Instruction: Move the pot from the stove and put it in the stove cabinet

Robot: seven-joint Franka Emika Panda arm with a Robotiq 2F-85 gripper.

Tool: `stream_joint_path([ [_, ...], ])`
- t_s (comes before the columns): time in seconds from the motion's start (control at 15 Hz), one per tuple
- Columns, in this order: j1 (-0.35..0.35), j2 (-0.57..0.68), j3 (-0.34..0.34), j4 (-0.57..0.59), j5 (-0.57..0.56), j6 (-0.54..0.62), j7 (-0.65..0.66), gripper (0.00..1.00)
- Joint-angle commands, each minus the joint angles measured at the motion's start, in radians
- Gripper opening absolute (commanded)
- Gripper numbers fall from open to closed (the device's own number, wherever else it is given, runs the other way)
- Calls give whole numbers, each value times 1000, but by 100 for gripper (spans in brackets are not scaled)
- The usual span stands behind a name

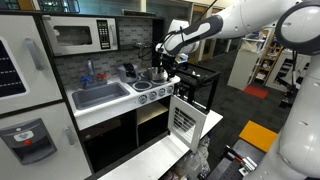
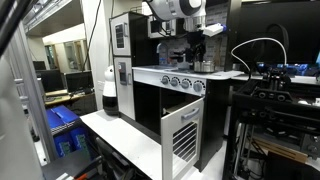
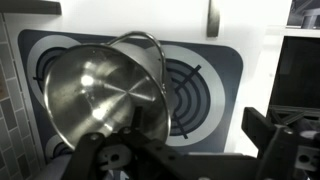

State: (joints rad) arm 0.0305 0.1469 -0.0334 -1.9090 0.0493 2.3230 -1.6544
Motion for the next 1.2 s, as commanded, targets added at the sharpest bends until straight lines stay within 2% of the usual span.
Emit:
stream_joint_path([
  [0.0,-32,19,29,5,-1,25,-41,100],
  [0.07,-32,19,30,4,-2,28,-43,75],
  [0.2,-31,18,33,0,-3,35,-50,66],
  [0.8,-31,7,44,-13,0,58,-62,3],
  [0.87,-30,3,44,-16,1,63,-59,0],
  [1.13,-29,-26,49,-36,5,82,-62,1],
])
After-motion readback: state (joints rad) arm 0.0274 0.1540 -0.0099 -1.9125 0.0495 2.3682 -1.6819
